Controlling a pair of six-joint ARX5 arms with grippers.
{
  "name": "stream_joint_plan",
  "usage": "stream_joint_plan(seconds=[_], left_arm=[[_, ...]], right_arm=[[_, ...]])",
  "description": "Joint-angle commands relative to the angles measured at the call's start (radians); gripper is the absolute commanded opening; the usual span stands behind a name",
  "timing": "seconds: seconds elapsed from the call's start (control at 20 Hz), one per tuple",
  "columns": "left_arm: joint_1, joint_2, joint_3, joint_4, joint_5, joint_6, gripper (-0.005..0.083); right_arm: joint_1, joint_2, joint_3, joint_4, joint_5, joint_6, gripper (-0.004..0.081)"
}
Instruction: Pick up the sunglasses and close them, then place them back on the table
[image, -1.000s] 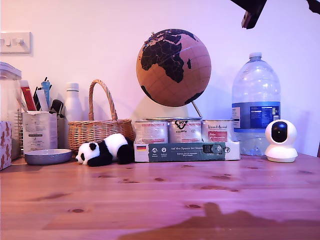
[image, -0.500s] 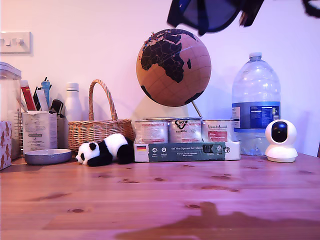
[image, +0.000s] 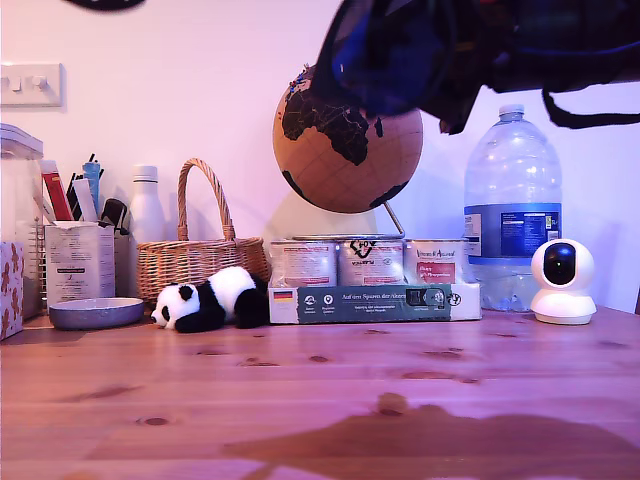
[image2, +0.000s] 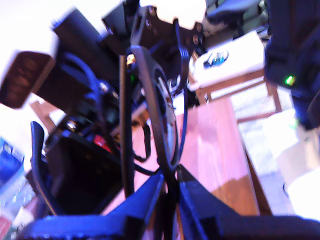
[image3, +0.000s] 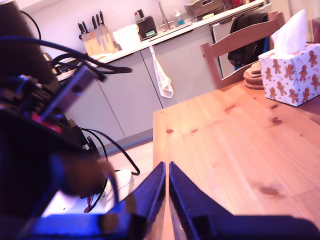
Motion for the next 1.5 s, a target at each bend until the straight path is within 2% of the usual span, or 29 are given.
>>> stream_joint_plan(seconds=[0.0,0.25,0.4,0.55,0.85,1.15,1.3,1.45], left_arm=[[0.013,0.014,-0.003,0.006,0.003,0.002,-0.0024],[0.05,0.024,-0.037,0.011,-0.016,0.014,-0.0023],[0.055,0.025,-0.071,0.048,-0.052,0.018,-0.0023],[0.057,0.034,-0.106,0.085,-0.066,0.014,-0.0023],[0.059,0.081,-0.143,0.188,-0.067,-0.031,-0.0023],[0.097,0.084,-0.166,0.18,-0.067,-0.038,-0.0023],[0.119,0.084,-0.174,0.195,-0.052,-0.049,-0.0023],[0.148,0.089,-0.174,0.194,-0.037,-0.053,-0.0024]], right_arm=[[0.005,0.043,0.04,0.01,0.001,-0.01,-0.0013],[0.004,0.13,0.063,0.011,0.001,-0.039,-0.0013],[-0.004,0.182,0.064,0.011,0.002,-0.08,-0.0013],[-0.022,0.239,0.075,0.014,0.005,-0.08,-0.0013],[-0.024,0.373,0.156,0.019,-0.019,-0.087,-0.0013],[-0.063,0.403,0.252,0.014,-0.162,-0.076,-0.0013],[-0.066,0.403,0.263,-0.011,-0.226,-0.08,-0.0013],[-0.066,0.403,0.263,-0.029,-0.255,-0.099,-0.0013]])
